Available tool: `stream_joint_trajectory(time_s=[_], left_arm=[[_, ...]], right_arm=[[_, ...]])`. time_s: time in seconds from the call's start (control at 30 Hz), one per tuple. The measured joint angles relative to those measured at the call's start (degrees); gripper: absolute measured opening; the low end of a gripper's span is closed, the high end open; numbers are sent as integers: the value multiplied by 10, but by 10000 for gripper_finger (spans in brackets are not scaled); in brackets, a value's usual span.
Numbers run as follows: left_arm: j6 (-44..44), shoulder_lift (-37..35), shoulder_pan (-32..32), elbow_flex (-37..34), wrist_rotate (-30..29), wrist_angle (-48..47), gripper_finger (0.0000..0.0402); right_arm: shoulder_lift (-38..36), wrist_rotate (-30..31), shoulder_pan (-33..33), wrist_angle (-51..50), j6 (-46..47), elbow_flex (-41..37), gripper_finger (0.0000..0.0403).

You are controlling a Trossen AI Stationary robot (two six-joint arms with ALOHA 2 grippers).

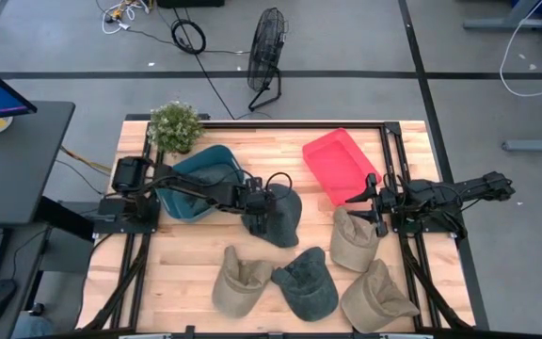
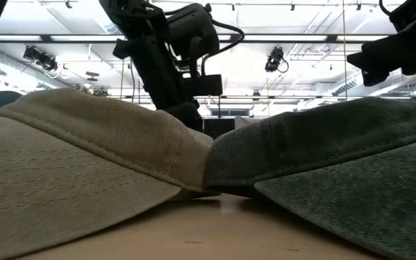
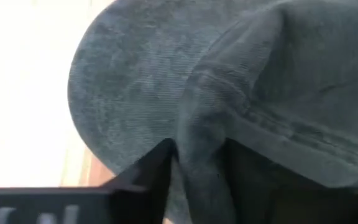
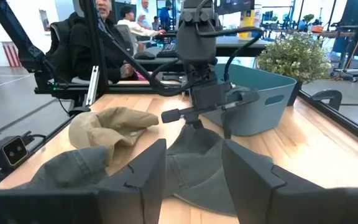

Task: Pick & Place hat
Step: Put the top black cap into the blue bin

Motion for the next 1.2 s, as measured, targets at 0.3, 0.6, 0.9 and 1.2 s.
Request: stream_joint_trajectory(time_s=[0.3,0.6,0.9,1.2], left_arm=[[23,-36,-3,55,-2,-55,18],[72,-105,-23,188,-96,-294,9],[58,-194,-40,275,-119,-543,9],[33,-267,17,275,-108,-693,7]], right_arm=[[0,0,0,-19,29,0,159],[0,0,0,-17,40,0,159],[1,1,0,-7,39,0,159],[3,0,-2,13,30,0,159]])
